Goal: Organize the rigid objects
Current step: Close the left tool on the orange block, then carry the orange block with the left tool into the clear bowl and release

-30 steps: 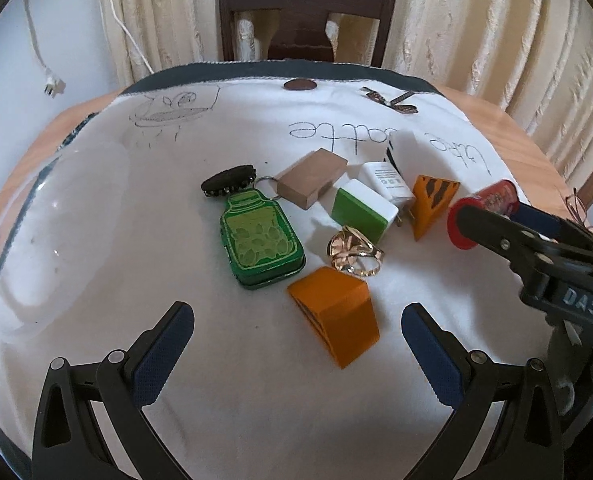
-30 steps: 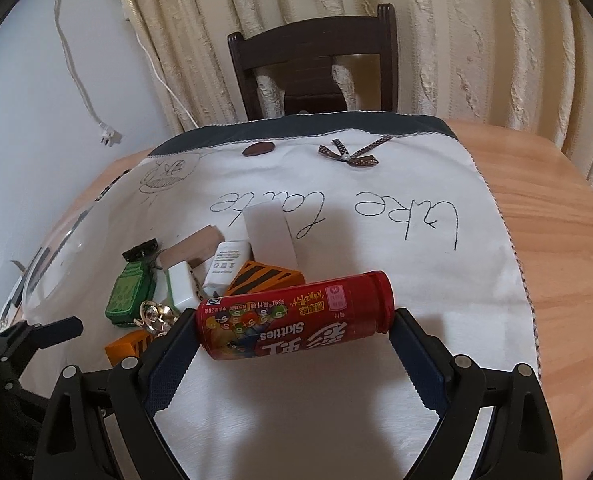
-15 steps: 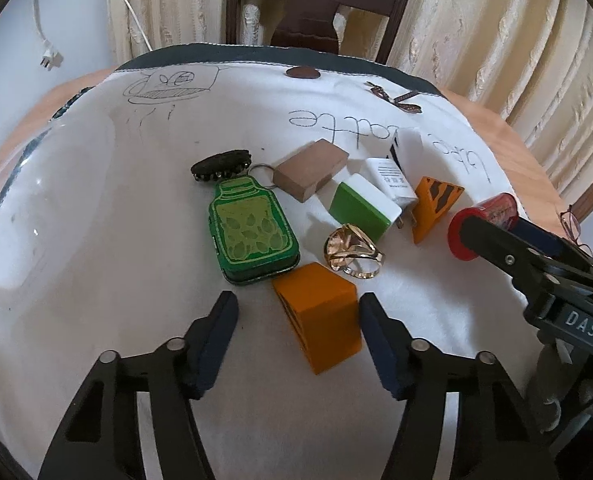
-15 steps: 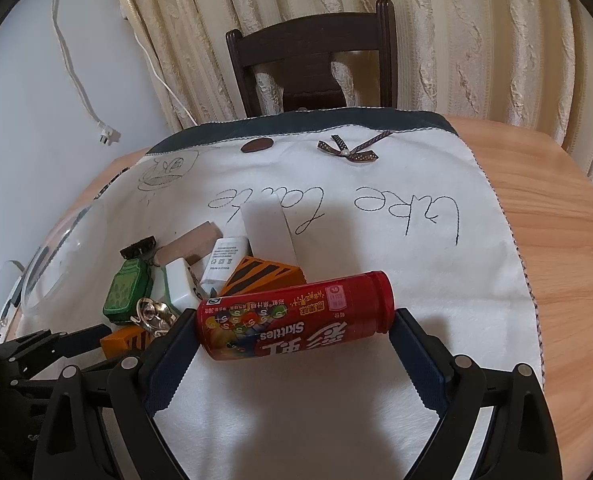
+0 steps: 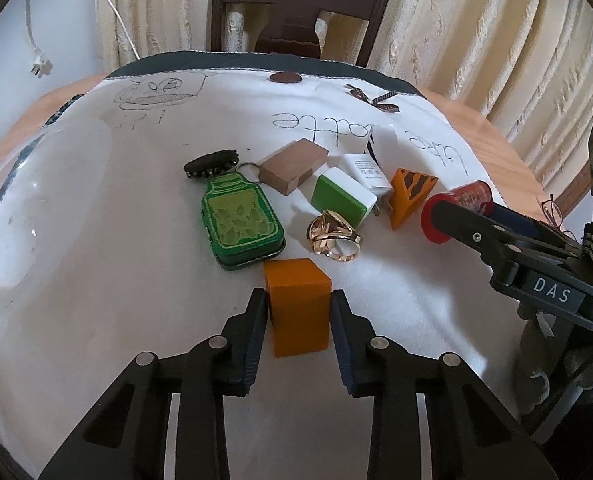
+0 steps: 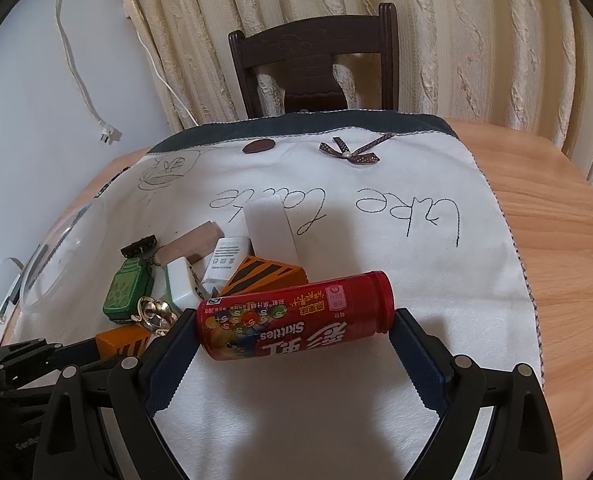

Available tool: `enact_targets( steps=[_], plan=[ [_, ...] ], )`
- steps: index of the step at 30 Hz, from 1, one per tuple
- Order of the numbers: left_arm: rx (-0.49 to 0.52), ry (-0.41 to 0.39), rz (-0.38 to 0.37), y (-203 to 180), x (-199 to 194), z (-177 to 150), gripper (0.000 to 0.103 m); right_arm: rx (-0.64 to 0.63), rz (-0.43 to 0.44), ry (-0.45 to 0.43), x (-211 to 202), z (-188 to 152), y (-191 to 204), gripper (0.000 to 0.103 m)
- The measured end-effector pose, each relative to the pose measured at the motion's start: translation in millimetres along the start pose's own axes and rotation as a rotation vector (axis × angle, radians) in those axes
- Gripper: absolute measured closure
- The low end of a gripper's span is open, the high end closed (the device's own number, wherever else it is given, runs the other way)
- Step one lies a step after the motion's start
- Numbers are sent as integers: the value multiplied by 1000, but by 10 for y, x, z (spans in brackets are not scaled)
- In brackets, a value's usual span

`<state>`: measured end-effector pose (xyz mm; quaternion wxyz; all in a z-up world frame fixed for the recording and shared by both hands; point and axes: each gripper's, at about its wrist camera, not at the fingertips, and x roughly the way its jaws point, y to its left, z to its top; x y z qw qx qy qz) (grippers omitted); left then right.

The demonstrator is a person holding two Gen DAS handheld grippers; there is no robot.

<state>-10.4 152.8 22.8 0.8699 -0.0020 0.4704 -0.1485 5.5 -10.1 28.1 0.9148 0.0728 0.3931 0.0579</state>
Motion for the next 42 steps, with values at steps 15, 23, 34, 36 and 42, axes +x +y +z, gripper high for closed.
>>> enact_targets(
  steps=[15, 23, 34, 36, 42],
  plan=[
    [-7, 13, 10, 56, 18, -35, 70, -7, -1, 1, 1, -14, 3, 7],
    [9, 7, 18, 28, 110, 18, 70, -10, -3, 4, 7, -20, 7, 7],
    [7, -46, 7, 88, -113, -17, 72, -5, -4, 6, 25, -31, 14, 7],
    [-7, -66, 18, 150, -180, 0, 72, -5, -3, 5, 29, -32, 13, 7],
    [-69, -138, 72, 430, -408, 80, 72, -8, -5, -1, 43, -43, 40, 7]
  ],
)
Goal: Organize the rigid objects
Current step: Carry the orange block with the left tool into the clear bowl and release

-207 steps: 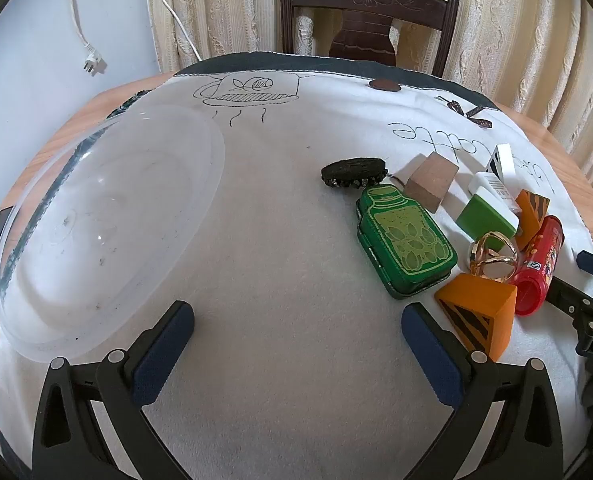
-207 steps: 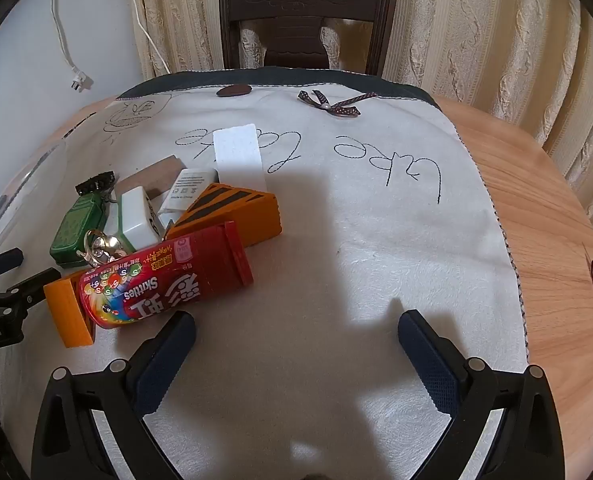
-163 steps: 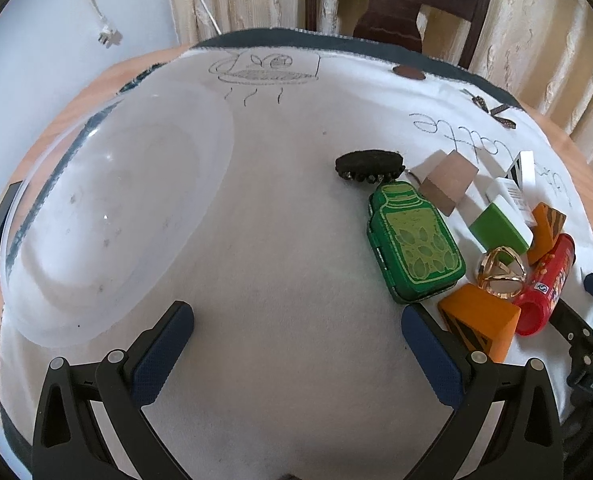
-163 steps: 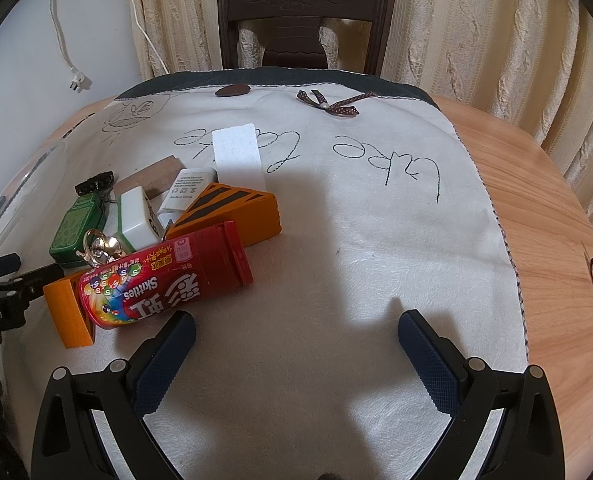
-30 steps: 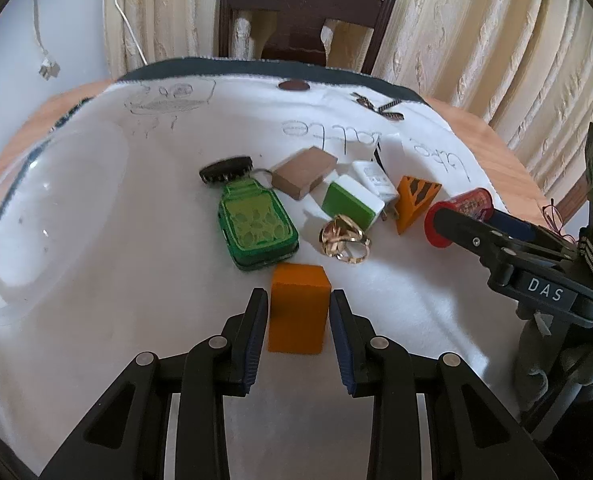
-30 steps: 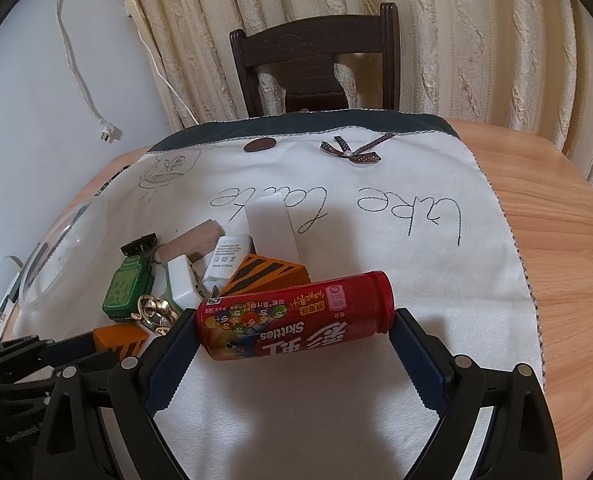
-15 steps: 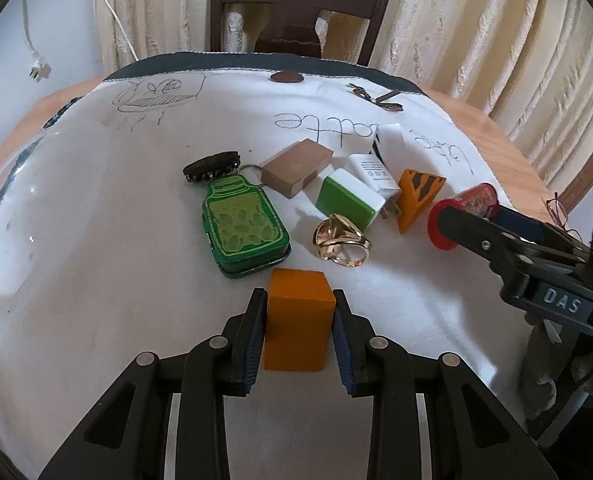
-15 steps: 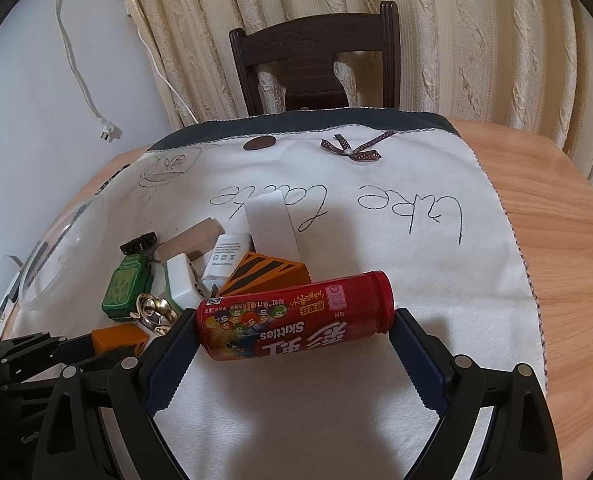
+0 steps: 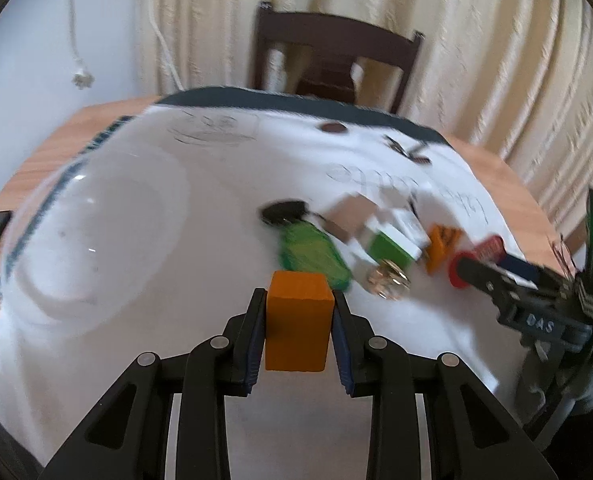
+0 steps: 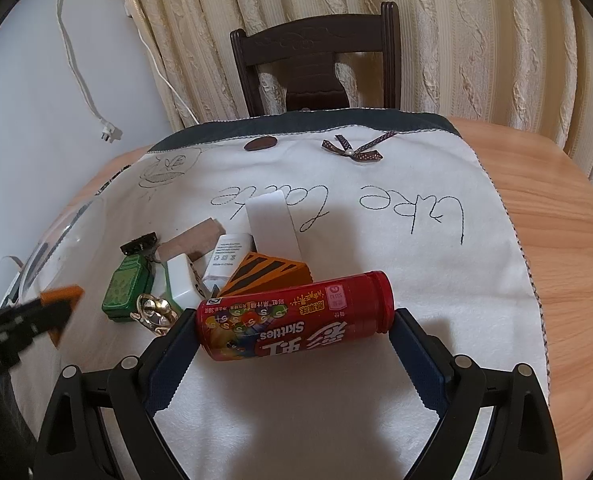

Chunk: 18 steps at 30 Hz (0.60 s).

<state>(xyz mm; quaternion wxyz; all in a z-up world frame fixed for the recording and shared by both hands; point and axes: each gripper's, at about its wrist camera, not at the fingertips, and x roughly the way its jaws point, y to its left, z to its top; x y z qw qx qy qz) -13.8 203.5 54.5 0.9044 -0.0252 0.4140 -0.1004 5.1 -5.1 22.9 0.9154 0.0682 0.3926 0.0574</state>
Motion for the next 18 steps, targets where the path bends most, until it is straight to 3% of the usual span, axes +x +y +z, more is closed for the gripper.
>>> enact_targets(
  steps=[18],
  plan=[
    [-158, -128, 183, 907, -256, 231, 72, 15, -8, -8, -4, 36, 1, 7]
  ],
)
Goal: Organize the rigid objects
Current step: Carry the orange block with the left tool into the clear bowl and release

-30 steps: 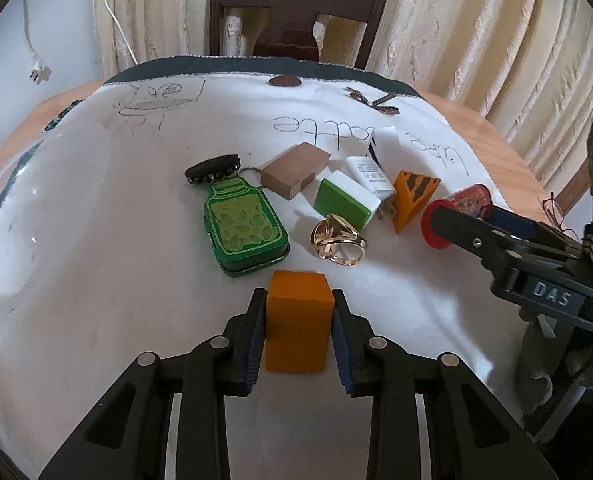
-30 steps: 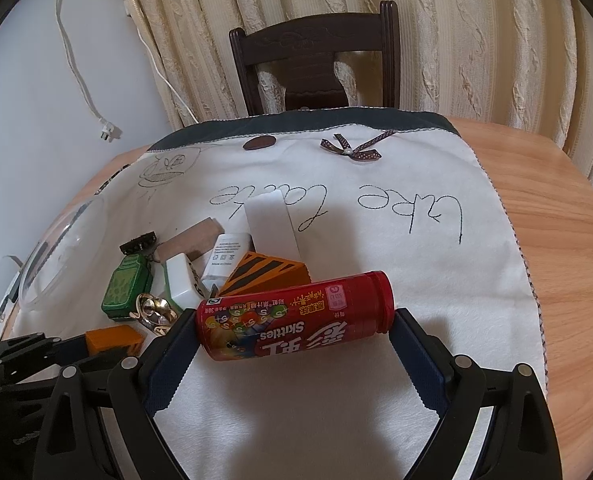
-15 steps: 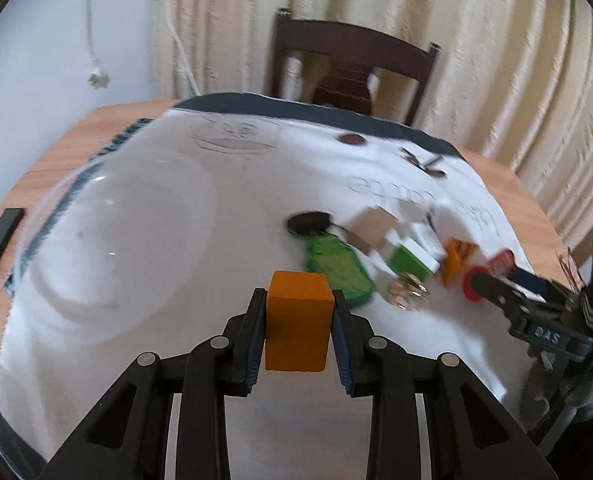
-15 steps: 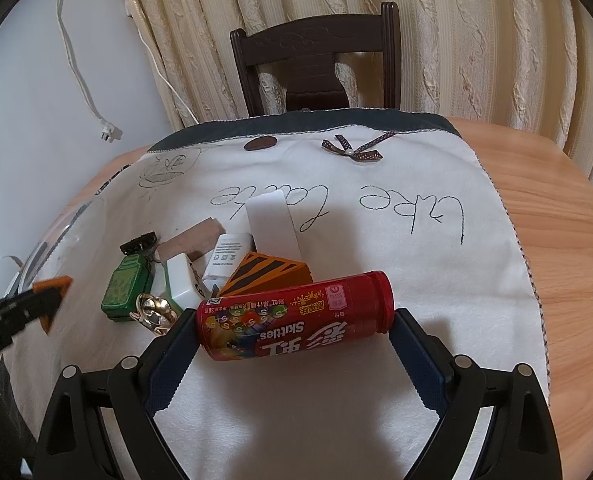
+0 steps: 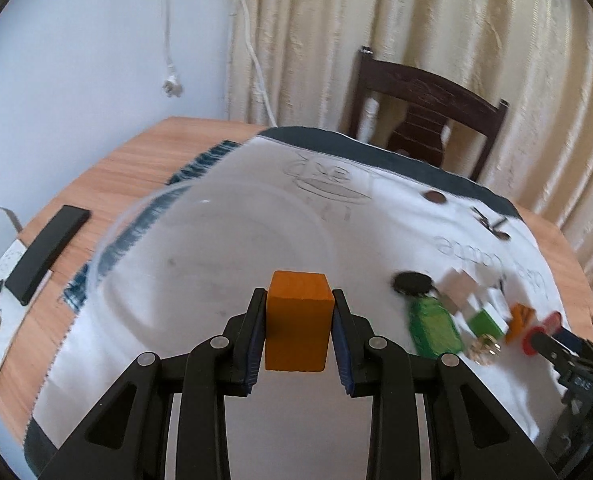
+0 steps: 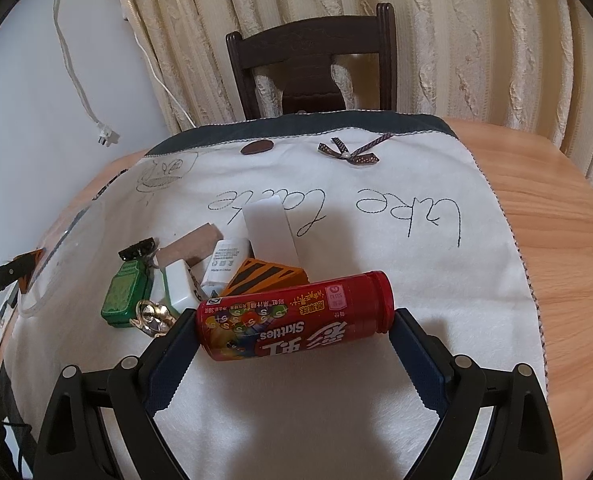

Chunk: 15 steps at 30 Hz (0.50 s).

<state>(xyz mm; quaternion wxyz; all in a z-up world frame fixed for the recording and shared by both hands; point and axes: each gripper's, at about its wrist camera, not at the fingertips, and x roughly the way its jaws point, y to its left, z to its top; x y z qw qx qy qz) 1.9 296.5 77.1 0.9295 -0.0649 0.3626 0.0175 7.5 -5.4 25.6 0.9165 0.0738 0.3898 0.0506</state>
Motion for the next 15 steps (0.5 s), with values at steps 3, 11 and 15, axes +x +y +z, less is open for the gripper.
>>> enact_targets(
  steps=[3, 11, 15],
  plan=[
    [-24, -8, 26, 128, 41, 32, 72, 7, -3, 0, -6, 17, -3, 7],
    [-86, -16, 79, 418, 171, 64, 72, -5, 4, -16, -96, 84, 125, 7],
    [-117, -16, 93, 538, 238, 63, 72, -33, 17, -25, -143, 139, 270, 7]
  ],
)
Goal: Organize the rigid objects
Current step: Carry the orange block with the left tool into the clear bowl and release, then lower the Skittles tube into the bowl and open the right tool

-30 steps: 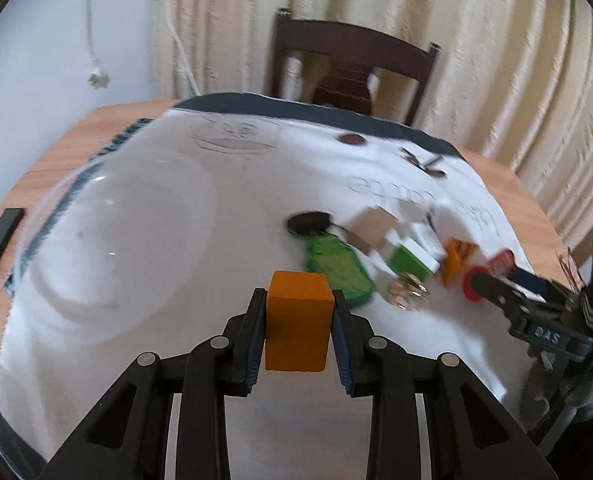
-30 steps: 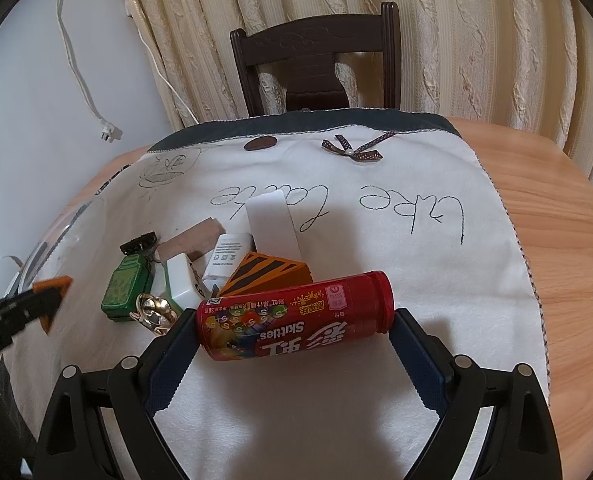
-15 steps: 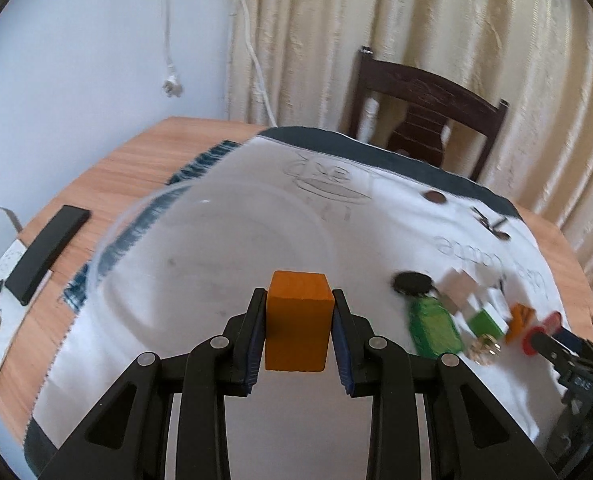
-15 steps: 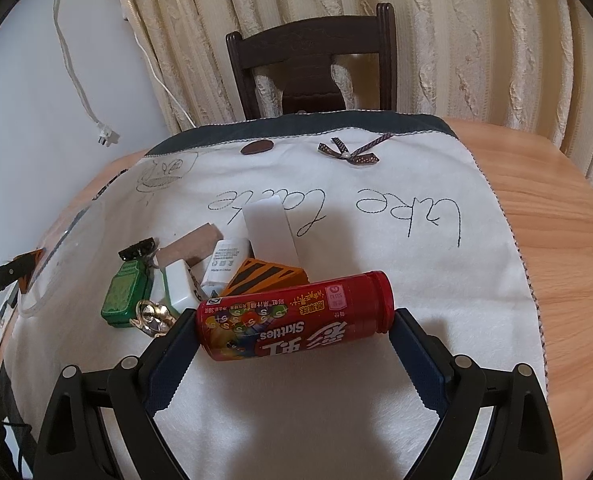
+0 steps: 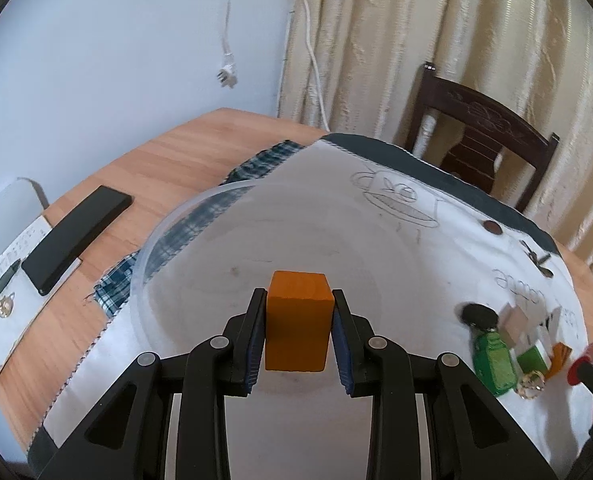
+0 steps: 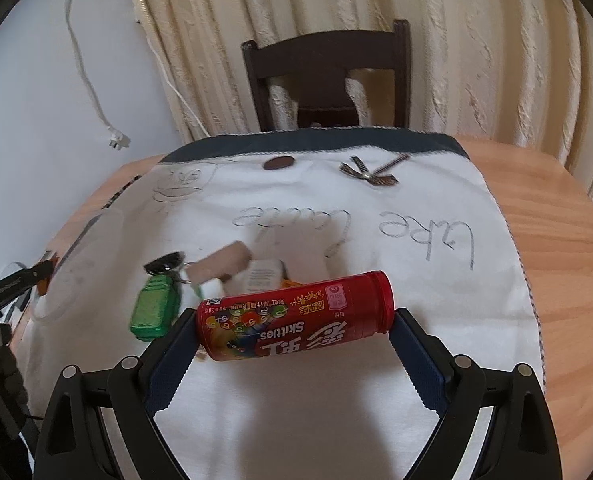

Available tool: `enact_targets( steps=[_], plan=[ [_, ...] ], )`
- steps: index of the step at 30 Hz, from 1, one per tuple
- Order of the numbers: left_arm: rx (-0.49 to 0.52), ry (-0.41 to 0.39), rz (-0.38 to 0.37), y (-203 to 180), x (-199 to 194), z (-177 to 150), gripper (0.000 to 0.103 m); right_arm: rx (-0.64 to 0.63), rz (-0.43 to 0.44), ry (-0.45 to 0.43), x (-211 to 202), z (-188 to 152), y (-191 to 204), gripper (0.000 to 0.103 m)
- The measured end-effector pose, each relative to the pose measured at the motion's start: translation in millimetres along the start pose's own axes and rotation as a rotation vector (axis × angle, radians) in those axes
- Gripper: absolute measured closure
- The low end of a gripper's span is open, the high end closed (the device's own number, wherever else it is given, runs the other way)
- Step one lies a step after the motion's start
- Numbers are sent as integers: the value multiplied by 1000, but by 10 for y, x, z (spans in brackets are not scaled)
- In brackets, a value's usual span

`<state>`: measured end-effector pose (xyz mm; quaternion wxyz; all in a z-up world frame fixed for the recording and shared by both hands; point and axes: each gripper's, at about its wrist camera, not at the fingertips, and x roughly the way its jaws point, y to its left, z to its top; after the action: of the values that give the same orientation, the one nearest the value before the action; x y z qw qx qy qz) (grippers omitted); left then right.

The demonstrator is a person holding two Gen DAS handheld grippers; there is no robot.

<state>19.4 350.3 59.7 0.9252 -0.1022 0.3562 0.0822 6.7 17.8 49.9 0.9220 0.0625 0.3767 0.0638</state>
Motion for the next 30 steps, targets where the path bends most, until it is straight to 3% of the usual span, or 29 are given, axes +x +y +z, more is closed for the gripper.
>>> enact_targets(
  steps=[18, 30],
  plan=[
    [-70, 13, -1, 339, 230, 54, 71, -135, 102, 10, 94, 293, 822, 7],
    [-92, 12, 1, 434, 245, 46, 69, -231, 218, 8, 293, 481, 1571, 7]
  ],
)
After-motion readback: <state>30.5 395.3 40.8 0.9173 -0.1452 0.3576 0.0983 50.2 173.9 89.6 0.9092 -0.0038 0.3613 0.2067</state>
